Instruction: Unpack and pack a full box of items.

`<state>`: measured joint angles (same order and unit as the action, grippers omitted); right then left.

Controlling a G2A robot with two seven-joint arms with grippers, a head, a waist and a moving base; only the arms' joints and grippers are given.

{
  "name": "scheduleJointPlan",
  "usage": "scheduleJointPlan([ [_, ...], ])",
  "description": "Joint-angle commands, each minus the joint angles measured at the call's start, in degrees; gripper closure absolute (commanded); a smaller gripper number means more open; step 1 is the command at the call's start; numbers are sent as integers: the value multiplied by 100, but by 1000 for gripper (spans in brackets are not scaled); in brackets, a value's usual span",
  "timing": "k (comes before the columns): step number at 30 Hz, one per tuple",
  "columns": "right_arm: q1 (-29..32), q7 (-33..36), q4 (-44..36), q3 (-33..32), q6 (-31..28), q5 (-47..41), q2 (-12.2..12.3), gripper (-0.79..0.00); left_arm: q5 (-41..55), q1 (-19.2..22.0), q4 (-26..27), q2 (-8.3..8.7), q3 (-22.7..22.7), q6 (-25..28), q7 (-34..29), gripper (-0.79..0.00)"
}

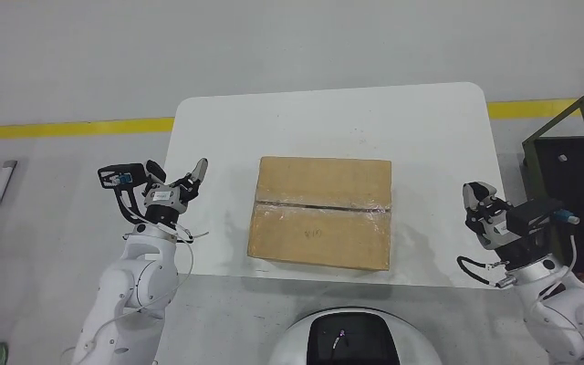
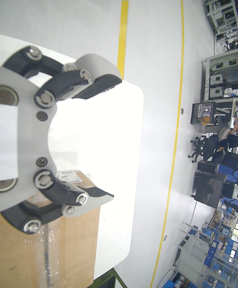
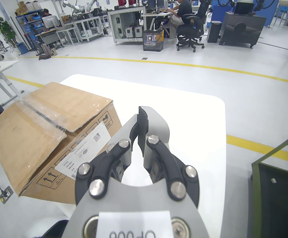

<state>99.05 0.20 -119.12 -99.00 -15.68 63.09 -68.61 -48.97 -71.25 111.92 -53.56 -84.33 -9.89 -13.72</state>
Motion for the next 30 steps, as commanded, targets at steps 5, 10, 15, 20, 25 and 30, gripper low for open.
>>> scheduleJointPlan([
  [5, 0, 0, 0, 0, 0, 0, 0, 0, 0, 0, 0, 0, 0, 0, 0, -785],
  [10, 0, 0, 0, 0, 0, 0, 0, 0, -55, -76, 52, -14, -3, 64, 61, -785],
  [15, 0, 0, 0, 0, 0, 0, 0, 0, -119, -183, 312, -42, -2, 182, 39, -785],
  [20, 0, 0, 0, 0, 0, 0, 0, 0, -193, -231, 805, -56, 97, 596, -177, -785],
  [25, 0, 0, 0, 0, 0, 0, 0, 0, -211, -180, 1172, -93, 454, 943, -429, -785],
  [30, 0, 0, 0, 0, 0, 0, 0, 0, -355, -98, 1239, -118, 670, 1037, -477, -785],
])
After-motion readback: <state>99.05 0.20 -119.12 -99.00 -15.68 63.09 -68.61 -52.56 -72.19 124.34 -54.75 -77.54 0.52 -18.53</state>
